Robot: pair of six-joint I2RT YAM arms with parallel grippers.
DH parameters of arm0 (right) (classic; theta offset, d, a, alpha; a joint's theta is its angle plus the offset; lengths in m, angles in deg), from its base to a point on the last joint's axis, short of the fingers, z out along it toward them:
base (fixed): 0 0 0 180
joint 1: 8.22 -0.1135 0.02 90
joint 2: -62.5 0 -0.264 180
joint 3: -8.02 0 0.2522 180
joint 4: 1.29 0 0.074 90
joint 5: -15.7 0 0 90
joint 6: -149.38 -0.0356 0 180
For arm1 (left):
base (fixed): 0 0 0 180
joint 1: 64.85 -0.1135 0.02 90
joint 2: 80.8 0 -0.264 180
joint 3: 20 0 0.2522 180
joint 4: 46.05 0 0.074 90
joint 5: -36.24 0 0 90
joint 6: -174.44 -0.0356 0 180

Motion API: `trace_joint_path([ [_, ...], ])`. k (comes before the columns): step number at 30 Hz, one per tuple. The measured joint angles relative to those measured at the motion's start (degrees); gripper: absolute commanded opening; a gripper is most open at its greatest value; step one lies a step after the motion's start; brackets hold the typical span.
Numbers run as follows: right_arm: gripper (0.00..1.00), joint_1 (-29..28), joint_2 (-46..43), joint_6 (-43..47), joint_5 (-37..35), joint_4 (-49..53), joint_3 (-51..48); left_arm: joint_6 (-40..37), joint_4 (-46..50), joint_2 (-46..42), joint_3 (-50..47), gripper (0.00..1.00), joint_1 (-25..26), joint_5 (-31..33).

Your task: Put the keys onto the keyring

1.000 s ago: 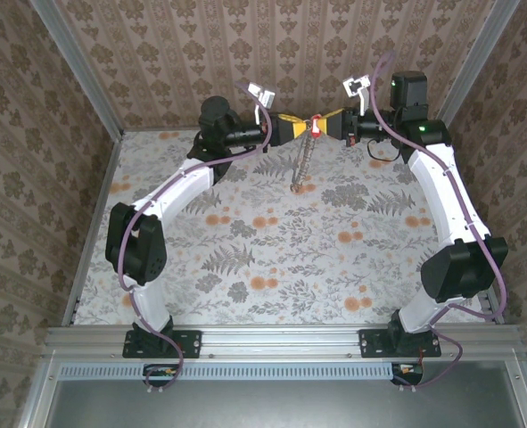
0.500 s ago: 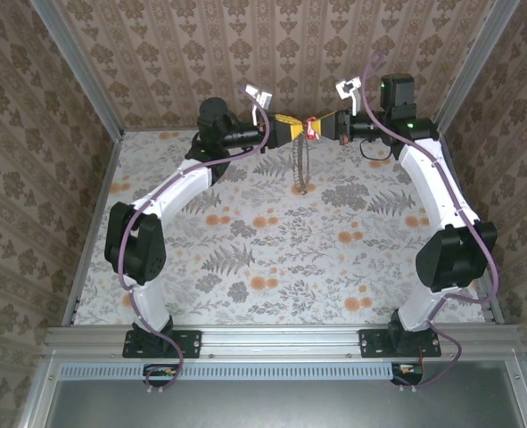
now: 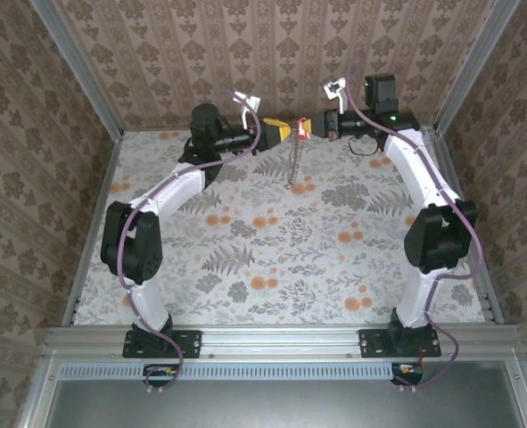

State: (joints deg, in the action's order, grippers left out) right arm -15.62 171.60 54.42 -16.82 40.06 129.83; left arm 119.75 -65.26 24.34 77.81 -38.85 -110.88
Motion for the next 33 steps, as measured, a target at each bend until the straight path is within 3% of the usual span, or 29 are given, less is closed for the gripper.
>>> trace_joint_path([
  [8, 0.00, -2.4, 9.9, -1.5, 0.4, 0.0, 5.8, 0.0, 0.0, -3.7, -3.2, 0.27, -3.6, 1.5],
  [19, 0.00, -3.7, 25.1, -4.7, 1.0, 1.3, 22.1, -0.1, -0.3, -8.3, -7.8, 0.28, -6.0, 2.4],
  [33, 0.00, -6.5, 28.9, -5.9, 0.9, 2.7, 23.5, -0.5, -0.5, -10.2, -10.4, 0.29, -6.9, 3.2],
])
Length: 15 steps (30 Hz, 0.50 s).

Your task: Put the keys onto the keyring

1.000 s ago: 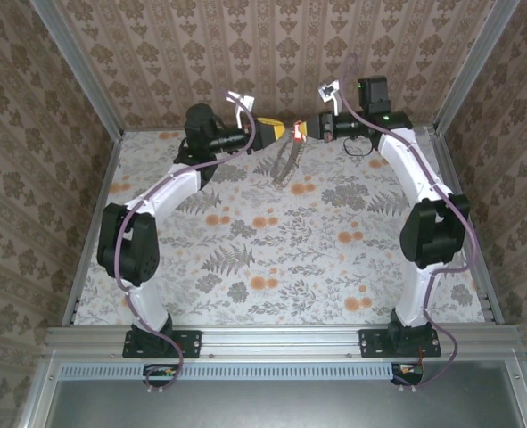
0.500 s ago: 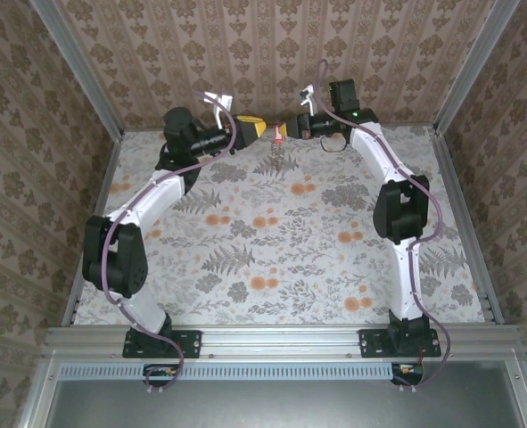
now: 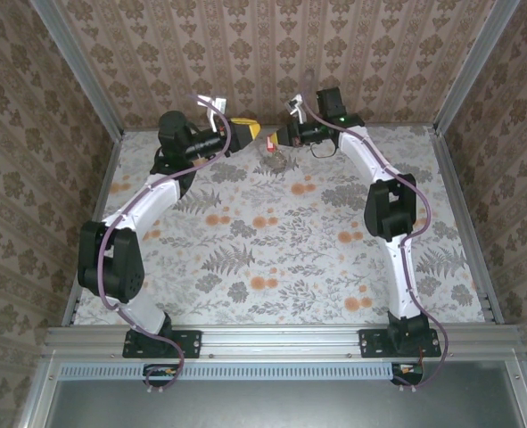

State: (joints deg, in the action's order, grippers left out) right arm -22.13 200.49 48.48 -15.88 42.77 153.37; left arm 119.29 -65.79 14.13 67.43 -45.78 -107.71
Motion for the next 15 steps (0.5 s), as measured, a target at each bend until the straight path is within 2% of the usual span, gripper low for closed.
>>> trace_joint_path([
  [8, 0.00, -3.5, 0.0, 0.2, -1.8, 2.0, -2.1, 0.0, -0.9, -0.2, -1.1, 0.29, 0.0, 0.0],
  [15, 0.00, -8.0, -0.4, -0.2, -4.6, -0.8, -15.2, 0.0, -1.5, -1.5, -2.7, 0.29, 0.3, 0.4],
])
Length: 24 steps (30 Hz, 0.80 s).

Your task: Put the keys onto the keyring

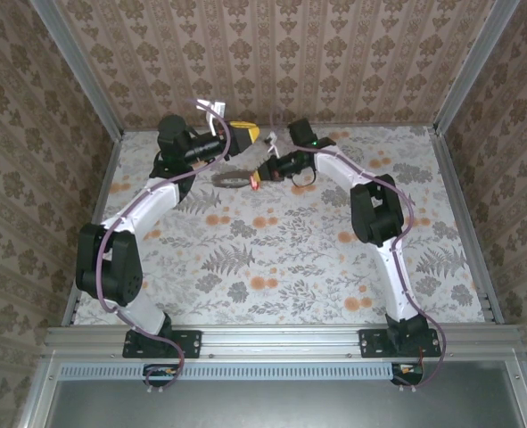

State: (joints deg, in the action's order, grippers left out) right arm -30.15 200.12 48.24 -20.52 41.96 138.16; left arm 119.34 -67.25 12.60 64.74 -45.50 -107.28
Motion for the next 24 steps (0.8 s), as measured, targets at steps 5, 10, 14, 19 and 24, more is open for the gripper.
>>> trace_joint_path([
  [5, 0.00, -2.5, -1.9, -1.5, -2.1, -2.8, -8.8, 0.0, -0.3, -1.1, -0.1, 0.30, 0.6, 0.3],
  [10, 0.00, -3.7, -5.6, -3.0, -3.0, -6.1, -14.7, 0.0, -0.4, -1.4, -0.2, 0.30, 1.6, 0.9],
  [14, 0.00, -4.2, -7.5, -4.1, -3.3, -8.7, -17.9, 0.0, -0.4, -1.4, -0.2, 0.30, 2.3, 1.1],
  [19, 0.02, -4.7, -8.7, -5.0, -4.0, -11.2, -22.4, 0.0, -0.3, -1.4, -0.2, 0.30, 2.9, 1.3],
  [24, 0.33, -5.9, -10.8, -5.9, -4.0, -12.9, -27.2, 0.0, -0.3, -1.4, -0.2, 0.30, 3.2, 1.4],
])
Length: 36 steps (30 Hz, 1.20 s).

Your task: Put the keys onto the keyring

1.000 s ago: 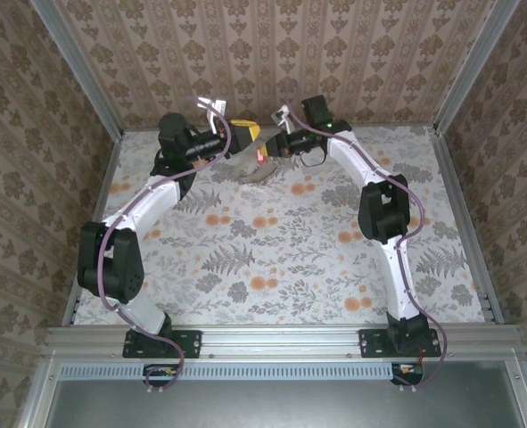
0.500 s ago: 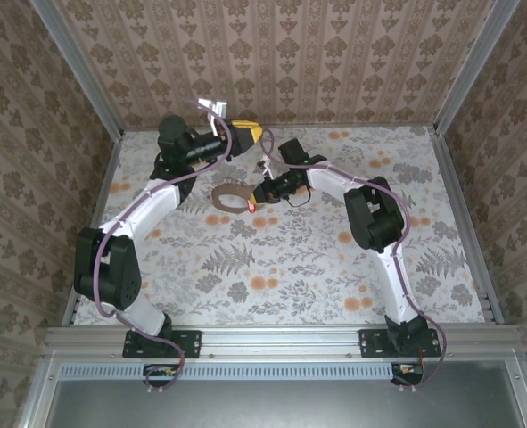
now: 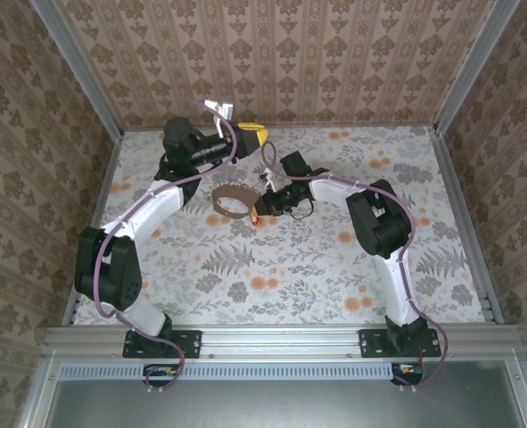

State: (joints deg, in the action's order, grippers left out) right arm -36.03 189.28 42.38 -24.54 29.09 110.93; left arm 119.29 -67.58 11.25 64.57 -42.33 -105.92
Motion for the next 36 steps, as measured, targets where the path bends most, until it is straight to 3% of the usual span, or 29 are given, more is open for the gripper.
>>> trace_joint_path([
  [8, 0.46, -4.3, -10.1, -0.2, 1.7, -2.0, -9.5, -0.2, 0.2, 0.0, 0.0, 0.32, 0.0, 0.2],
  [15, 0.57, 0.0, -18.9, -0.8, 1.7, -4.2, -14.6, -1.0, 0.6, -0.4, -0.5, 0.39, -0.1, 1.1],
  [17, 0.66, 1.8, -20.9, -1.0, 1.3, -4.5, -15.5, -1.4, 1.1, -1.2, -1.2, 0.50, -0.3, 1.4],
  [19, 0.81, 3.6, -23.0, -0.9, 0.9, -4.5, -16.3, -1.8, 1.9, -2.3, -2.2, 0.71, -0.6, 1.9],
  [20, 0.84, 4.6, -24.0, -1.0, 0.5, -4.5, -16.6, -2.0, 2.4, -2.9, -2.6, 0.78, -0.9, 2.3],
  [21, 0.94, 5.6, -25.1, -1.0, 0.1, -4.5, -16.8, -2.2, 2.8, -3.7, -3.1, 1.00, -1.2, 2.9],
  [23, 1.00, 7.6, -27.5, -1.2, -0.4, -4.7, -17.3, -2.5, 3.5, -5.4, -4.7, 1.00, -2.1, 4.7],
  [29, 1.00, 15.5, -36.3, -1.2, -5.7, -4.7, -19.0, -4.5, 6.9, -12.3, -12.4, 1.00, -5.9, 16.0],
  [36, 0.99, 22.3, -45.3, -1.2, -23.7, -6.6, -22.9, -13.6, 8.6, -21.6, -25.3, 1.00, -8.6, 37.4],
])
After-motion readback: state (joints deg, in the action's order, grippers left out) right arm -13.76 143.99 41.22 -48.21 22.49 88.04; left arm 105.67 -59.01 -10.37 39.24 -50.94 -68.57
